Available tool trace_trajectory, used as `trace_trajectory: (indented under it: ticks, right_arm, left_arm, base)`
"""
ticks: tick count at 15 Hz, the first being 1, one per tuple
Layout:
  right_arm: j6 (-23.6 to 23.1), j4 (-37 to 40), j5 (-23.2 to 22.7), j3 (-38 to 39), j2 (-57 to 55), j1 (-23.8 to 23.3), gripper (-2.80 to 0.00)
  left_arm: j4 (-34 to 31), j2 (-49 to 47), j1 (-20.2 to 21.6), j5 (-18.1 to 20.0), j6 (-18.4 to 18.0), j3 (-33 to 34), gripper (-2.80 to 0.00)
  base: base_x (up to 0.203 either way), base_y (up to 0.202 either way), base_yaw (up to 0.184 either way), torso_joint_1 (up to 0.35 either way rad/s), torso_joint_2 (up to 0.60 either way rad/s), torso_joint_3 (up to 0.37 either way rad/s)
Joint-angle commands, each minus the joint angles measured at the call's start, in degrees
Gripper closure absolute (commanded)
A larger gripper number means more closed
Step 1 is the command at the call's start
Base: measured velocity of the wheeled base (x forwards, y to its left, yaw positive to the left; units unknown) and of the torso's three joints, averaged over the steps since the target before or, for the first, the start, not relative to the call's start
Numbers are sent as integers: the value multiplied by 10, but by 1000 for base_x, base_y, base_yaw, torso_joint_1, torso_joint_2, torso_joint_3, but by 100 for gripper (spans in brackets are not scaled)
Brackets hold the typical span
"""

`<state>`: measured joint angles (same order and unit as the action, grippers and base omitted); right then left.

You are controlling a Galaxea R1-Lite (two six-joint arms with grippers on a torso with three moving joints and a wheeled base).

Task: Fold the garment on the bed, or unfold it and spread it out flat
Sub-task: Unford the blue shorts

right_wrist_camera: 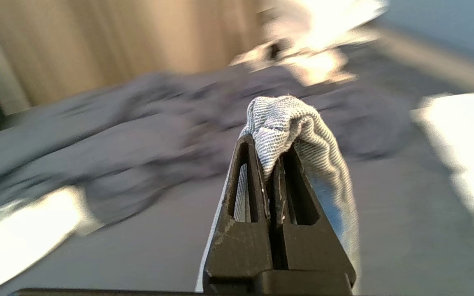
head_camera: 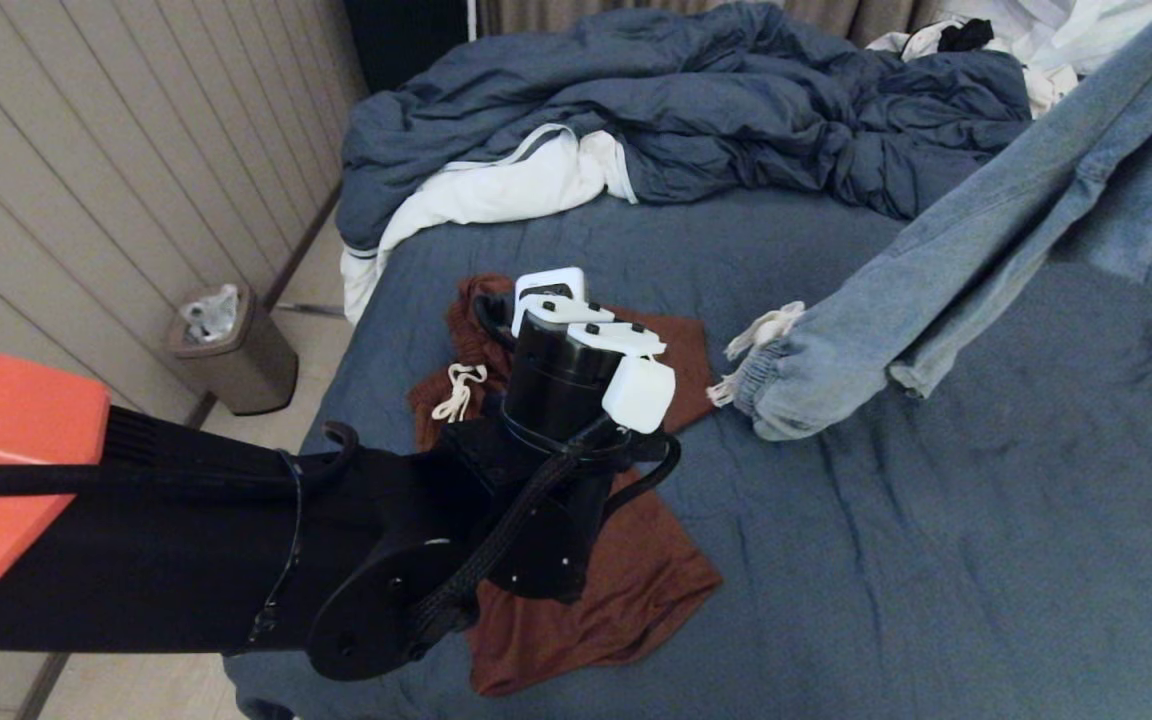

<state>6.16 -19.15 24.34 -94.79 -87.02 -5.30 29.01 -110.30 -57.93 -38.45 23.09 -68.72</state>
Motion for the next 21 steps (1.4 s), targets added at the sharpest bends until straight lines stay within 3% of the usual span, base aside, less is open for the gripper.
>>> trace_trajectory:
  ticks: [1, 5, 7, 10, 14, 21]
  right_arm:
    - [-4, -4, -2, 9, 3, -94, 0]
    - [-11, -7, -47, 51, -27, -234, 0]
    - [-18, -8, -60, 81, -47, -251, 0]
    - [-18, -5, -77, 79, -45, -225, 0]
    - [-15, 1, -70, 67, -38, -77, 0]
    - [-16, 51, 13, 56, -48, 293, 0]
  left_arm:
    - [1, 0, 0, -6, 9, 2, 0]
    - [2, -8, -1, -6, 13, 7, 0]
    - [2, -9, -1, -6, 18, 12, 0]
    - [5, 1, -1, -6, 21, 26, 0]
    - [18, 33, 0, -7, 21, 63, 0]
    - [32, 100, 1, -7, 22, 130, 0]
  base:
    - [0, 0, 0, 0, 0, 0]
    - [0, 0, 0, 0, 0, 0]
    - [0, 0, 0, 0, 0, 0]
    - [0, 0, 0, 0, 0, 0]
    - [0, 0, 0, 0, 0, 0]
    - [0, 0, 0, 0, 0, 0]
